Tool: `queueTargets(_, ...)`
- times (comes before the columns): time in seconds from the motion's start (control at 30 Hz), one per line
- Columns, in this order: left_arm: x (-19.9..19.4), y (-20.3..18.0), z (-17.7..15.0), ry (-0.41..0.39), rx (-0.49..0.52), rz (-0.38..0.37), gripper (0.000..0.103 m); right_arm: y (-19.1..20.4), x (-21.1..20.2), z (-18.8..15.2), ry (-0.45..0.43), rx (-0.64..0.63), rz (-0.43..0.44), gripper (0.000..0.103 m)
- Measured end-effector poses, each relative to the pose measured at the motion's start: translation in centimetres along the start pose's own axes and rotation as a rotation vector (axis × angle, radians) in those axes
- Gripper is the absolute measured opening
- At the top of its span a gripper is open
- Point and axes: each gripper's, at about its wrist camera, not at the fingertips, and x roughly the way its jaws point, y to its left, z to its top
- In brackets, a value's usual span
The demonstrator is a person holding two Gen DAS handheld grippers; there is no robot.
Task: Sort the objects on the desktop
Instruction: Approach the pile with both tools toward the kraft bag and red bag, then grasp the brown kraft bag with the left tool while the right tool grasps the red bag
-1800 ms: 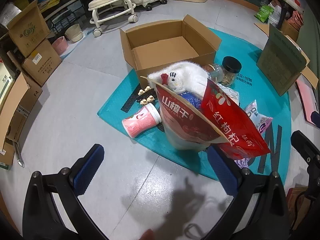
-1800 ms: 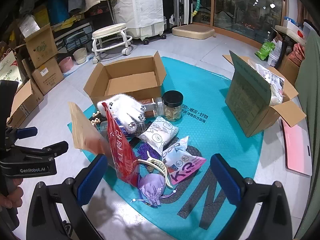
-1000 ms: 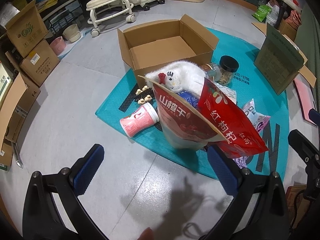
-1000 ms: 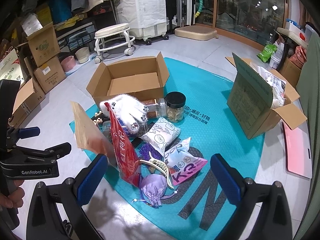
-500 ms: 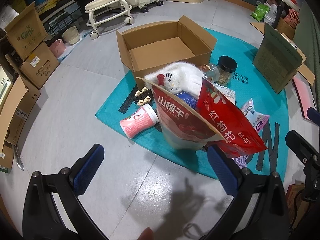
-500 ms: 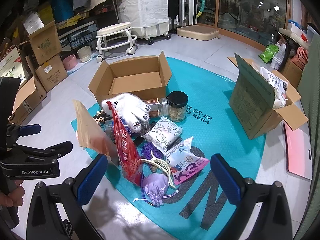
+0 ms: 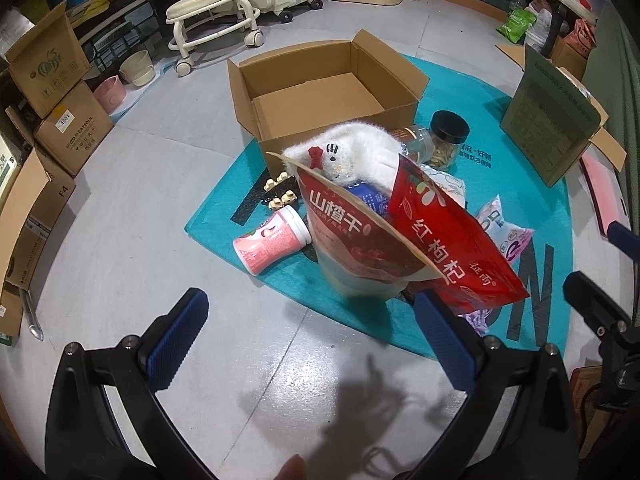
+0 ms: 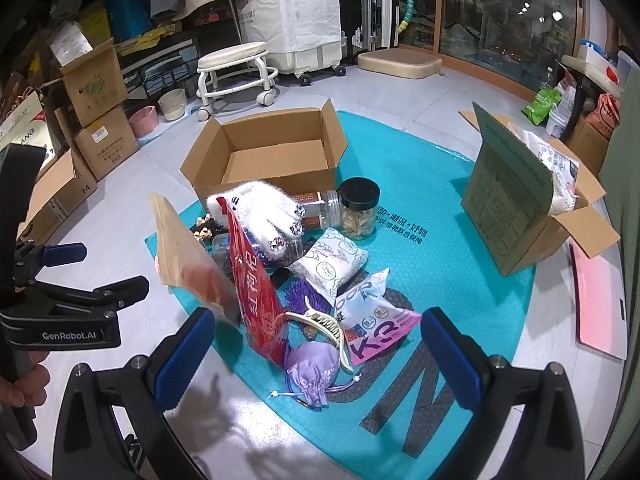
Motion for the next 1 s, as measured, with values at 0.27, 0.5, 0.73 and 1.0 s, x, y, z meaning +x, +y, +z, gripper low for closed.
queueTargets(0.27, 0.0, 0.3, 0.1, 0.003, -0.009, -0.03, 0.103, 0.0, -0.4, -2.4, 0.007, -0.006, -0.008, 0.102)
queueTargets(0.5, -0.1, 0.5, 0.6, 0.013, -0.011, -0.063, 0.103, 0.4, -0.1, -3.5, 0.013, -0.028, -0.005, 0.102)
queueTargets(0.73, 0.9, -0.2, 1.8, 0.074, 0.002, -0.101, 0.103, 0.5, 1.3, -4.2, 0.04, -0.062, -0.015, 0.101)
queueTargets(1.0, 1.6, -1.7, 4.0, 0.118, 0.056, -0.125, 0.103, 0.1, 2.9, -4.5, 0.093, -0.096, -0.035, 0.094)
